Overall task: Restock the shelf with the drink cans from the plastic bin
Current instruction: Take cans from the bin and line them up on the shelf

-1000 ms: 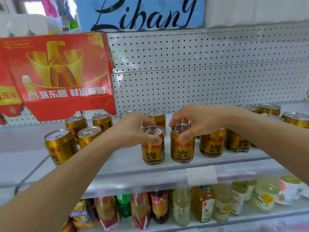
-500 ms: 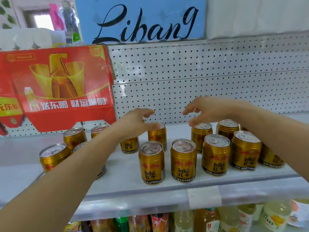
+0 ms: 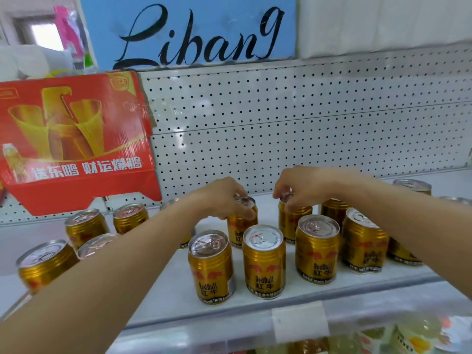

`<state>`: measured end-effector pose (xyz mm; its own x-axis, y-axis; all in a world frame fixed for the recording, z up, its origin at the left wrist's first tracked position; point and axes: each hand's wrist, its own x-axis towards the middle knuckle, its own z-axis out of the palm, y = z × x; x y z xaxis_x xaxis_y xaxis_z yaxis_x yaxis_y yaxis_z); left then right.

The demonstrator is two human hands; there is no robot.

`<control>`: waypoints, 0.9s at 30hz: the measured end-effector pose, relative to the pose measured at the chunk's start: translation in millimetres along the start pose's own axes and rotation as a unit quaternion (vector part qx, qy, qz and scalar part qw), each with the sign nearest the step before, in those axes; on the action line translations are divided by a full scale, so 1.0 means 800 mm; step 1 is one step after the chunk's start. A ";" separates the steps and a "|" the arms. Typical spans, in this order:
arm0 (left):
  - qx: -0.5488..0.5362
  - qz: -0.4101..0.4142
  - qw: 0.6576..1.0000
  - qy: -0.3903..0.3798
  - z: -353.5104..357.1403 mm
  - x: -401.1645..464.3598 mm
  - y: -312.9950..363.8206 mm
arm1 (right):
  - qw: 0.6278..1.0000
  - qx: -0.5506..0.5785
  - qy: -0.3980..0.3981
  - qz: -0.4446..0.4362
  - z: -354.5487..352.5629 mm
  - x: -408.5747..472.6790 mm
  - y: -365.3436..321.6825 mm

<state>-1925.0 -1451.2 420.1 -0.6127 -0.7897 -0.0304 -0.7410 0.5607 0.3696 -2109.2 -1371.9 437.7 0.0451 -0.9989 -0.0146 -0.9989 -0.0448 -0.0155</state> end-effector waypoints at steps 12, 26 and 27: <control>0.004 0.012 1.000 0.014 0.012 0.002 0.028 | 1.000 0.005 0.011 0.003 0.003 -0.002 0.003; -0.017 -0.061 0.992 0.105 -0.070 -0.076 -0.095 | 0.998 0.033 0.046 -0.028 -0.035 0.009 -0.049; -0.013 -0.087 0.990 0.109 -0.082 -0.083 -0.117 | 0.996 0.051 0.052 -0.046 -0.038 0.018 -0.064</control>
<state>-1797.1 -1467.4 448.6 -0.3996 -0.9107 0.1044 -0.8212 0.4063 0.4008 -2057.9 -1384.6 468.6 0.1303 -0.9870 0.0946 -0.9836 -0.1407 -0.1132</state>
